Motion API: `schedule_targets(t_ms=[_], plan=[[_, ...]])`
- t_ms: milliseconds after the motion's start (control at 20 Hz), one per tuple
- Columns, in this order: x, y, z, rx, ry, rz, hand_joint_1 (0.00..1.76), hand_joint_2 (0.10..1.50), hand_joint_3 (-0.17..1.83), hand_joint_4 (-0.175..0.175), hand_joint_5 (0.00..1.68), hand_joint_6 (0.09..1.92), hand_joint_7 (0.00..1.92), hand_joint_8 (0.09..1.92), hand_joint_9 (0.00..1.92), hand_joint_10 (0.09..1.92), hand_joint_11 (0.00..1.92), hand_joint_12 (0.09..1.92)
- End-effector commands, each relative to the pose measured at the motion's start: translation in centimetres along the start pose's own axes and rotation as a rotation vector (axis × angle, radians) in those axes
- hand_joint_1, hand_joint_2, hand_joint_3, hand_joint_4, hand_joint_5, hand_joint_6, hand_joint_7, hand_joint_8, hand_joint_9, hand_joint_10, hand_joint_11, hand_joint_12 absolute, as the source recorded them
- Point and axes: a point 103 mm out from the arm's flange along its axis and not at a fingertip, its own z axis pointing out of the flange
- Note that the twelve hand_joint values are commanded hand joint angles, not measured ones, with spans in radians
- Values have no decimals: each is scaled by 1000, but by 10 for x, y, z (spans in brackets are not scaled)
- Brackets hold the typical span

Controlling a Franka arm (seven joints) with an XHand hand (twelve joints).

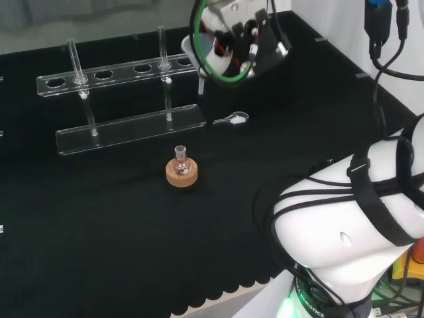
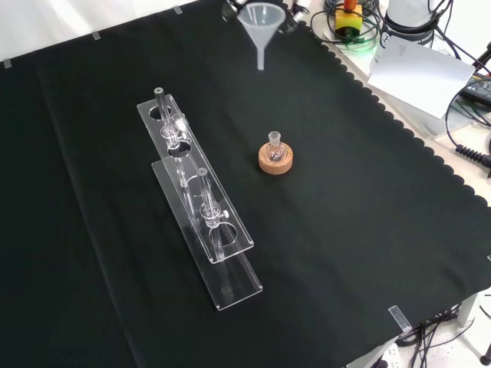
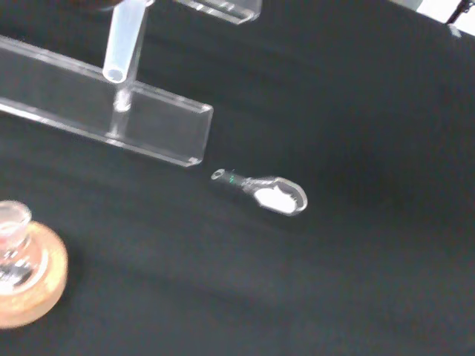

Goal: Place the funnel on the round-bottom flask.

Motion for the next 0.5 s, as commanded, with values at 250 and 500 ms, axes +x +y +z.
schedule_targets(t_ms=[250,500], plan=[[20,-2,45,15,19,-21,799,782,648,-30,598,479,510,641,821,510,524,1304],[34,7,58,13,23,-30,801,781,652,-31,594,487,510,641,822,509,525,1303]])
